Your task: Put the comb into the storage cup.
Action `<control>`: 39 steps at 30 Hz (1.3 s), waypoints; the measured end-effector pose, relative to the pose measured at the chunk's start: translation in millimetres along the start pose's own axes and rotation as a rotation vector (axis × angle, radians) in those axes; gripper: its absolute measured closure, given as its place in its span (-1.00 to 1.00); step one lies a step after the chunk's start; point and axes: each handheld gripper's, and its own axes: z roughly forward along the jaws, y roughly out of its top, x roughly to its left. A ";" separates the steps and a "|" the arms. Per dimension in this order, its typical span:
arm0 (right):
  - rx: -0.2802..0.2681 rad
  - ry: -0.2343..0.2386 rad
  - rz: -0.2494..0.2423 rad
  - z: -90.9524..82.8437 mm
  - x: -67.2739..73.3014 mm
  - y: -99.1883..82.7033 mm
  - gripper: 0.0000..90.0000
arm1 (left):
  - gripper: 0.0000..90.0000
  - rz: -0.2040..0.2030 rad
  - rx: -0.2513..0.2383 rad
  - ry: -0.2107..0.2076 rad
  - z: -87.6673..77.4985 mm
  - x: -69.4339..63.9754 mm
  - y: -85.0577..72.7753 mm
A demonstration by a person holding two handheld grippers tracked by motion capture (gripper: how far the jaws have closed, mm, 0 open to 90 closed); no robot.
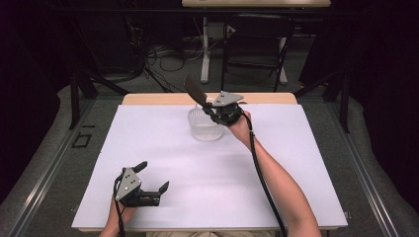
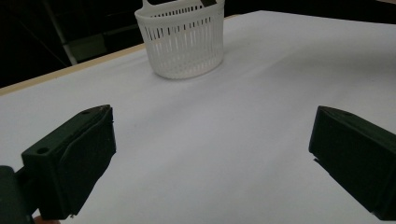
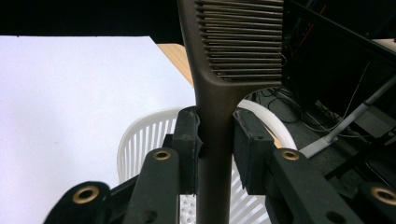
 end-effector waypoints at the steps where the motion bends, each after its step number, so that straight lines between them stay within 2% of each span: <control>1: 0.005 0.003 0.002 0.4 0.0 -0.6 0.61 | -0.98 0.000 0.001 0.001 0.0 0.0 0.0; 39: 0.105 0.065 0.013 14.0 1.4 -12.2 0.61 | -0.98 -0.001 0.003 0.003 0.2 0.3 -0.1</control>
